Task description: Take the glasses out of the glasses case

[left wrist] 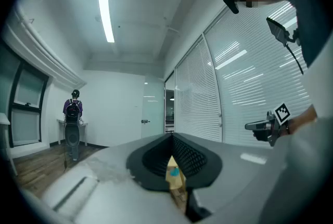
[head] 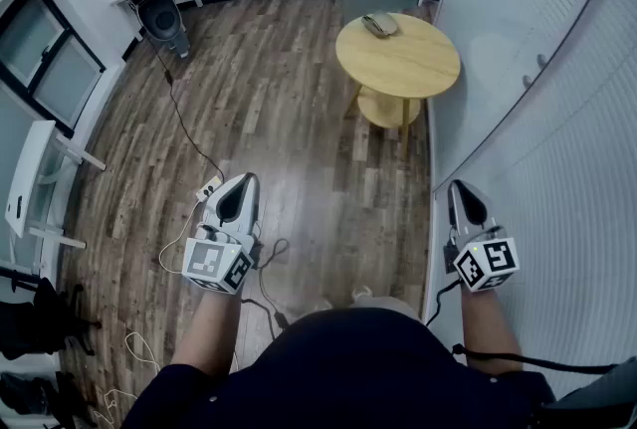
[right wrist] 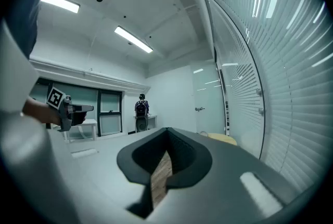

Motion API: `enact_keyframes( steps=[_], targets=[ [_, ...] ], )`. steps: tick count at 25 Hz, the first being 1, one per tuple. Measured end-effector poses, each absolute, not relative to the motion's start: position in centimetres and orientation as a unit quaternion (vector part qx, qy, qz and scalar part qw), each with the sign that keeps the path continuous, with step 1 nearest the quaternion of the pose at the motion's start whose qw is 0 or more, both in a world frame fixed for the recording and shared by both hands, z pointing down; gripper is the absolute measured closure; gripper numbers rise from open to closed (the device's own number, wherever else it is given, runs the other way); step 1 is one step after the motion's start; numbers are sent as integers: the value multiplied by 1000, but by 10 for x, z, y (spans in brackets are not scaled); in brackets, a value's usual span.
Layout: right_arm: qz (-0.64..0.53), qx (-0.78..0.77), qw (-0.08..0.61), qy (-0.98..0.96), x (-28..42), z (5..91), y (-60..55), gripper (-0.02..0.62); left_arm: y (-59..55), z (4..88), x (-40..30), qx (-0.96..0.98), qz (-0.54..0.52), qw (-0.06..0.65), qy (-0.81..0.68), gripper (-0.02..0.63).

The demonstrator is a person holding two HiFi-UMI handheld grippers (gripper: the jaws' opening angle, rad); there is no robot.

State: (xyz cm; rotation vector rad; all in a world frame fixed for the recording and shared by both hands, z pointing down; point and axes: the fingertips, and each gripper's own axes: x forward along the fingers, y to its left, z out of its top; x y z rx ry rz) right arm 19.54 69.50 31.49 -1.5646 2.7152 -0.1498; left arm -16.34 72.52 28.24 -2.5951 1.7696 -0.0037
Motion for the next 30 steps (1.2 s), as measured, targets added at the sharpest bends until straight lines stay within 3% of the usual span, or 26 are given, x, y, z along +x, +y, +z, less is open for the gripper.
enact_keyframes(
  steps=[13,25,30],
  targets=[
    [-46,-488,2,872,236,327,628,588,675,277,-97,-839,7,22,544,600],
    [-67,-484,-37,872,232,356,552,586,630,319,-116,-790,1,-30,612,600],
    [-68,-480,-41,873,215,359,522,586,580,315,-132,-796,3,-21,604,600]
  ],
)
